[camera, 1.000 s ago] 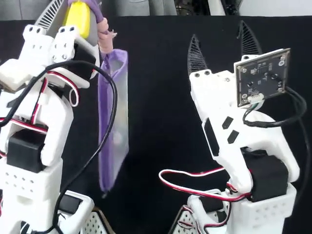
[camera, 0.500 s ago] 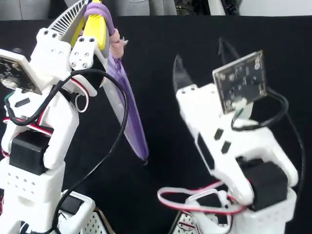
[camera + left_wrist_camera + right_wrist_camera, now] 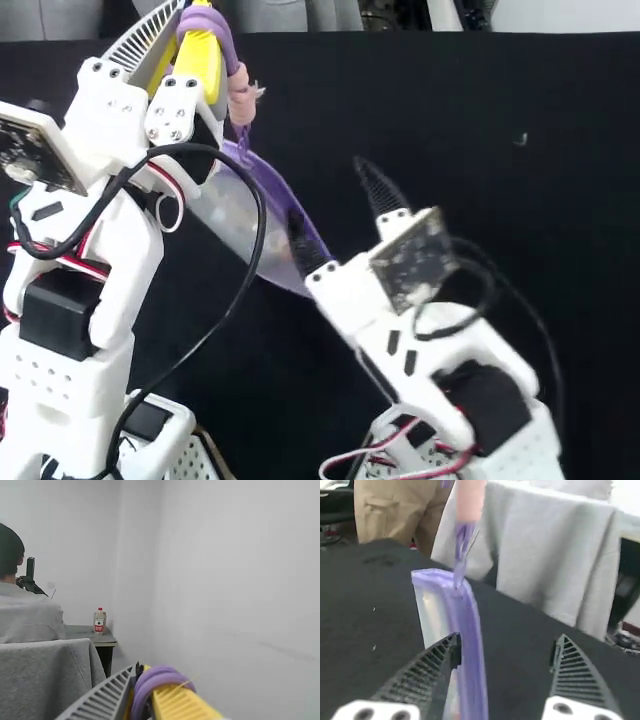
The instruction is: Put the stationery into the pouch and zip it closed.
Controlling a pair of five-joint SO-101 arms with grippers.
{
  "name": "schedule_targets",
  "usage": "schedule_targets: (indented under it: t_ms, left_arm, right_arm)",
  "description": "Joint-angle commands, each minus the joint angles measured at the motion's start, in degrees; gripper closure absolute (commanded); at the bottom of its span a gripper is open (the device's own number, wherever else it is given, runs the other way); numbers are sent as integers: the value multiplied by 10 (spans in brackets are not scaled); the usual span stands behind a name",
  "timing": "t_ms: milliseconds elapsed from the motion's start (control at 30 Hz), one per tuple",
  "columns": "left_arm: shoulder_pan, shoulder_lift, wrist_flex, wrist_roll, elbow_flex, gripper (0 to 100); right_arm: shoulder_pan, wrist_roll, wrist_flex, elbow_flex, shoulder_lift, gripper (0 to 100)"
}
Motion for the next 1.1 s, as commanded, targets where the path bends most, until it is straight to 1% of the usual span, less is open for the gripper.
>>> schedule_targets:
  t_ms: [0, 100, 233, 500, 700, 833, 967, 1000, 1067]
  left_arm:
    - [1, -16, 3, 0, -32, 970]
    - [0, -19, 4, 0, -31, 970]
    - [0, -21, 4, 0, -31, 970]
    - [0, -22, 2, 0, 5, 970]
    - [0, -22, -1, 0, 7, 970]
    - [0, -22, -1, -4, 7, 970]
    - [0, -22, -1, -4, 7, 970]
    - [0, -22, -1, -4, 7, 970]
    - [0, -22, -2, -4, 7, 970]
  right_arm:
    - [-31, -1, -57, 70, -23, 710]
    - [-29, 2, -80, 94, -23, 709]
    - [-31, 59, -98, 111, -23, 709]
    - [-30, 128, -113, 109, -18, 710]
    - [-29, 189, -110, 74, 69, 712]
    - [-32, 207, -107, 41, 127, 712]
    - [-40, 225, -99, 15, 151, 714]
    - [-45, 230, -87, 7, 152, 721]
    - [-65, 231, -58, -15, 154, 768]
